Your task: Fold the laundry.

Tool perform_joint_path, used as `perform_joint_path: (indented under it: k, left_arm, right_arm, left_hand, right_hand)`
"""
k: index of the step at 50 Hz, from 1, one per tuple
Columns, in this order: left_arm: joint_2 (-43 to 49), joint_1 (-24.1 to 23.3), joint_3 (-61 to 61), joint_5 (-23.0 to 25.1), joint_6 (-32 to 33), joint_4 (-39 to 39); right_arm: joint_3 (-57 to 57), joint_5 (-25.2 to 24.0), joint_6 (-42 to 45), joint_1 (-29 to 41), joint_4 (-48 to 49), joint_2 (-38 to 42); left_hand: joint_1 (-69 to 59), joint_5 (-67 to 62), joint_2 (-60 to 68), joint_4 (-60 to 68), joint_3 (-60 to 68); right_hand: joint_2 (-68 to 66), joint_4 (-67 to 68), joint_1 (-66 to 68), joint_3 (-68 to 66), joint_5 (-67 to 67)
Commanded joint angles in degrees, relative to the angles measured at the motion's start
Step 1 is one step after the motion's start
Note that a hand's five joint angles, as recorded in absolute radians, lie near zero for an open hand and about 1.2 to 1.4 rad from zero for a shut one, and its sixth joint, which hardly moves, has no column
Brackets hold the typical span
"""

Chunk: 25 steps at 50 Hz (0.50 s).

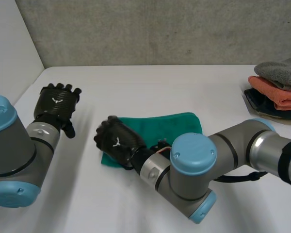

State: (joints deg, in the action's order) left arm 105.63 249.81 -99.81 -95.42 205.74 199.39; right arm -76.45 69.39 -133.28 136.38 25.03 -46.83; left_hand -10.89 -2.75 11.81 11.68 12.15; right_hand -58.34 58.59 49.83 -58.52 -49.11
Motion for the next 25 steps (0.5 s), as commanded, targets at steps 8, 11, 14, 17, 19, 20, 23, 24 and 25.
perform_joint_path:
  k: [8,11,14,17,19,20,23,24,25]
  left_arm:
    - [7.57,-11.01,9.01,1.64,-4.21,0.3]
    - [10.64,-13.91,11.65,1.81,-4.47,0.12]
    - [14.16,-15.93,14.2,1.38,-4.39,-0.58]
    - [15.48,-16.55,14.55,1.38,-4.56,-0.67]
    - [15.48,-16.55,14.29,1.29,-4.47,-0.67]
    - [15.48,-16.55,14.2,1.29,-4.56,-0.67]
    - [15.13,-16.38,13.41,1.2,-4.56,-0.76]
    - [14.78,-16.29,13.15,1.2,-4.47,-0.84]
    - [13.74,-16.11,12.54,1.11,-4.56,-1.02]
  right_arm:
    - [-13.53,8.58,-28.8,-17.19,-15.35,-16.28]
    - [-15.56,8.22,-28.44,-18.95,-16.07,-16.19]
    - [-17.06,8.48,-27.65,-20.71,-15.63,-15.32]
    - [-17.06,8.74,-25.99,-22.73,-15.72,-12.95]
    - [-16.71,8.83,-24.5,-23.96,-16.24,-11.37]
    - [-16.36,9.01,-22.83,-25.18,-16.42,-10.49]
    - [-15.75,9.88,-19.14,-25.72,-16.07,-10.22]
    - [-14.7,10.85,-16.34,-25.64,-15.89,-10.3]
    - [-14.0,11.64,-14.84,-25.46,-15.63,-10.39]
  left_hand:
    - [0.89,2.75,-1.81,-1.68,-2.15]
    - [0.89,2.75,-1.81,-1.68,-2.15]
    - [0.89,2.75,-1.81,-1.68,-2.15]
    - [0.89,2.75,-1.81,-1.68,-2.15]
    - [0.89,2.75,-1.81,-1.68,-2.15]
    - [0.89,2.75,-1.81,-1.68,-2.15]
    - [0.89,2.75,-1.81,-1.68,-2.15]
    - [0.89,2.75,-1.81,-1.68,-2.15]
    - [0.89,2.75,-1.81,-1.68,-2.15]
  right_hand:
    - [48.34,-48.59,-39.83,48.52,49.11]
    - [48.34,-48.59,-39.83,48.52,49.11]
    - [44.09,-44.34,-35.58,44.26,44.85]
    - [16.72,-16.97,-8.21,16.89,17.48]
    - [0.57,-0.82,7.94,0.75,1.33]
    - [-21.43,21.19,29.95,-21.26,-20.67]
    - [-21.66,21.41,30.17,-21.48,-20.89]
    - [-21.66,21.41,30.17,-21.48,-20.89]
    - [-21.66,21.41,30.17,-21.48,-20.89]
